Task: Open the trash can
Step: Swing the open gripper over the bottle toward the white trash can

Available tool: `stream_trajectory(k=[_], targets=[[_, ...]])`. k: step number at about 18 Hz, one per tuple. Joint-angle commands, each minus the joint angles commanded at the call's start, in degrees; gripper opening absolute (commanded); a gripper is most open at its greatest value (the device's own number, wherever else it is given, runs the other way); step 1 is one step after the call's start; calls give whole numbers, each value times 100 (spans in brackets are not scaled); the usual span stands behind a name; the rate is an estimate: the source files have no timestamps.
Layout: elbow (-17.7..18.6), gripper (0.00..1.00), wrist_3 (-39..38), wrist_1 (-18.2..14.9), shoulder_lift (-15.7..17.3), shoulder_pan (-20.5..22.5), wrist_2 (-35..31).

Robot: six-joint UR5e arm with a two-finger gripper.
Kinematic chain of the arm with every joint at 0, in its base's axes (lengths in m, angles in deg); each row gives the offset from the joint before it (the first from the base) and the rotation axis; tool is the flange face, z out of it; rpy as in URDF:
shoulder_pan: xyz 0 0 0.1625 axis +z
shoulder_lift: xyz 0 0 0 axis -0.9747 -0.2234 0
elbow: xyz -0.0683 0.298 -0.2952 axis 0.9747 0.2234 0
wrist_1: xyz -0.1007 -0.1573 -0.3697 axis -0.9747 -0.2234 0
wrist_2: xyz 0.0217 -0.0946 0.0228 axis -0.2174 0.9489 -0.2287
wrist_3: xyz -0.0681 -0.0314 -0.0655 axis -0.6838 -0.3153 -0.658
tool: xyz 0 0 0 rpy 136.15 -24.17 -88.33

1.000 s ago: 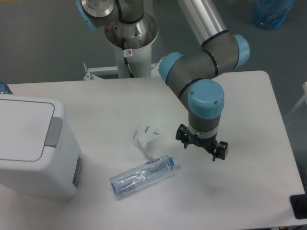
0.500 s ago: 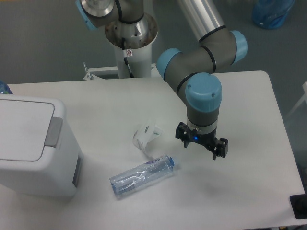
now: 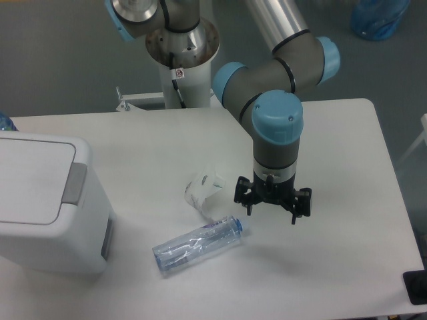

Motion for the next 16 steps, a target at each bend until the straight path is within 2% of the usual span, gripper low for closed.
stream_trajectory(k=[4,8,11,13,16], targets=[[-36,100,-89,-53,114,-26,326],[-79,100,-528,-70,272,-403,660],[-465,100,-1072,-79,378,-597,1002],[-738,100,-1398,-201,387,-685,1100],[-836,100,-1452,-369,466,-782,1108]])
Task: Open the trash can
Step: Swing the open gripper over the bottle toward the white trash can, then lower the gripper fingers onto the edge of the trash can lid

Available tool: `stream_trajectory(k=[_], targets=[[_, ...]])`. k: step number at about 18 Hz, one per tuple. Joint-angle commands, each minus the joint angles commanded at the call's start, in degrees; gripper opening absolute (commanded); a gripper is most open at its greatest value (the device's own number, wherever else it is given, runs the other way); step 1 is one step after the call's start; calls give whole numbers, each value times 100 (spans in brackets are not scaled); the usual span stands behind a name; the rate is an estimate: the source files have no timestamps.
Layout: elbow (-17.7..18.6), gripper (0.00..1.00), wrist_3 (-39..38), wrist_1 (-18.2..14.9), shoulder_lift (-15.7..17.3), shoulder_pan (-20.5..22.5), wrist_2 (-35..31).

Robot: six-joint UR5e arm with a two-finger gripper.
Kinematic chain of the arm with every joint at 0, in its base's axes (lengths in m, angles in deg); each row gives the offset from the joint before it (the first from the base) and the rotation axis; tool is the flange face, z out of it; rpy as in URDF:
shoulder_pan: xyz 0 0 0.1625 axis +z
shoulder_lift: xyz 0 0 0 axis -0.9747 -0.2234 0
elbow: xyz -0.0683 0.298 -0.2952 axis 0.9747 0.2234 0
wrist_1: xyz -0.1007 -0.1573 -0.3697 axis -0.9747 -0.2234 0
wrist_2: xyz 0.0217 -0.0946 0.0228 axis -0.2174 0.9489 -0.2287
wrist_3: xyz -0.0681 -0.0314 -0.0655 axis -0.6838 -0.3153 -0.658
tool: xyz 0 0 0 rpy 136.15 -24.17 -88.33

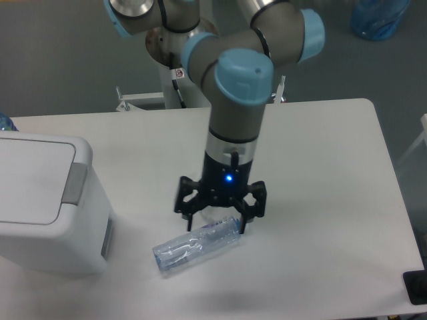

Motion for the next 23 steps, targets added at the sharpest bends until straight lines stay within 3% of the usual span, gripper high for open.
stream_trajectory(k=[8,17,23], targets=[[114,100,0,-220,501,-396,18],[211,100,-343,-220,580,-773,0],[588,100,-343,-211,695,-861,-17]])
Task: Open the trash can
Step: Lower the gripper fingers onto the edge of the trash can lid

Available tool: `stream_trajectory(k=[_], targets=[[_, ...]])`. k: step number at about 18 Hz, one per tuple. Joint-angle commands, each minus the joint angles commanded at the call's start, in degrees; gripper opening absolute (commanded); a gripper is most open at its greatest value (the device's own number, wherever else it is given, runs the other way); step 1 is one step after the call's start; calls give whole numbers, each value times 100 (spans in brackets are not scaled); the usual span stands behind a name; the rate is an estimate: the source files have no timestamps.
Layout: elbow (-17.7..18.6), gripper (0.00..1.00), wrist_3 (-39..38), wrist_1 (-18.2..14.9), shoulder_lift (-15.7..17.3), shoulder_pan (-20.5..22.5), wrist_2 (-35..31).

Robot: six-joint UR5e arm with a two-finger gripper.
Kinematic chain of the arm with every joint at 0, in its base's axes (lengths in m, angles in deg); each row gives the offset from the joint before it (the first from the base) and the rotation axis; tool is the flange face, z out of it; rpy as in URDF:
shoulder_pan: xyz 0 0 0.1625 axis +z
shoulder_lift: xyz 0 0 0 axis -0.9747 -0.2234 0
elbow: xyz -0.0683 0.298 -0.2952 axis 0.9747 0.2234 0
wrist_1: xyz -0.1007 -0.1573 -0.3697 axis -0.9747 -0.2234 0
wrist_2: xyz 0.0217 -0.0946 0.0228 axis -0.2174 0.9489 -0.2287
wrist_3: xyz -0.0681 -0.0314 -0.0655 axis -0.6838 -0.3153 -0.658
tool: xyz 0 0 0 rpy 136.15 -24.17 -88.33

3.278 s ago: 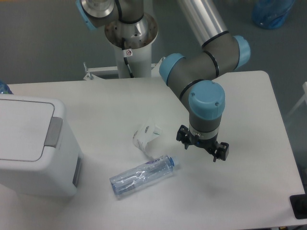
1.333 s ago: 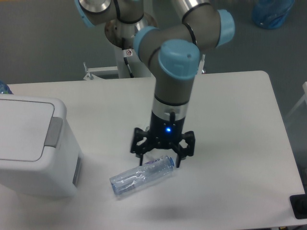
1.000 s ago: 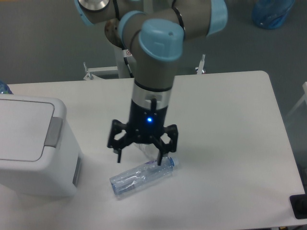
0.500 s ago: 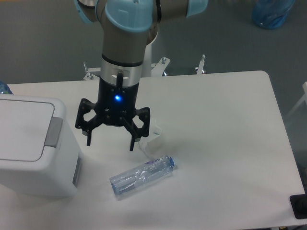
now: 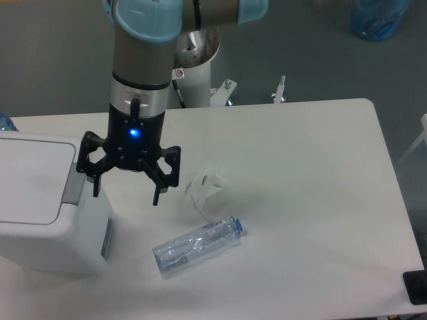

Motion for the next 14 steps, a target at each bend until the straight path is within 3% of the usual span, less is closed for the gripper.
stream_trajectory(k=[7,14], targets=[[36,100,-87,18,219,-88,44],[238,100,-88,44,132,-141,-62]])
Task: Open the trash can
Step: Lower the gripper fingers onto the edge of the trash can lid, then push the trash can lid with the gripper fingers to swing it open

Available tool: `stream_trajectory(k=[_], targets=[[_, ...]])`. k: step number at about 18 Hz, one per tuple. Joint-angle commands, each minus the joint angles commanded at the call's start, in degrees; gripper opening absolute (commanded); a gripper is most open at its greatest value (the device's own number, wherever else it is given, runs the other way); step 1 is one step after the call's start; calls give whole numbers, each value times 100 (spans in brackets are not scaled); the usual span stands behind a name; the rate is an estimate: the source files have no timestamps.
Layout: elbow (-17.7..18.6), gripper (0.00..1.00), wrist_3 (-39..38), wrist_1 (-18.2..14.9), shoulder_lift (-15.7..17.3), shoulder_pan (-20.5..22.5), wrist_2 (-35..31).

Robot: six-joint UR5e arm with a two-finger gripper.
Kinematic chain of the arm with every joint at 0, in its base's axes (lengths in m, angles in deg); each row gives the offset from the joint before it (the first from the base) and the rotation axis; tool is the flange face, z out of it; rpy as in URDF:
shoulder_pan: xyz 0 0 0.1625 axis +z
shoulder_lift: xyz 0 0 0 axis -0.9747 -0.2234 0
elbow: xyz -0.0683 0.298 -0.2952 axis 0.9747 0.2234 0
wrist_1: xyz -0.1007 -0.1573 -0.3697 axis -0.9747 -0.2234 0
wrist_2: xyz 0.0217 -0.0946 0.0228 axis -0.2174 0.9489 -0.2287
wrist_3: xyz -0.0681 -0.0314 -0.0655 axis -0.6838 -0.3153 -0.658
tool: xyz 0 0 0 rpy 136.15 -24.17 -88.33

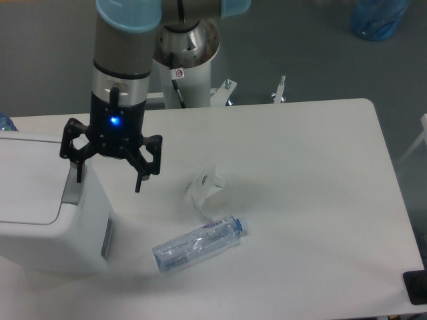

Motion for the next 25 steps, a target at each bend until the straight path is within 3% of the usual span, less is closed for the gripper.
stream_trajectory(k=[25], targets=[[-44,100,-246,35,-79,-62,62]])
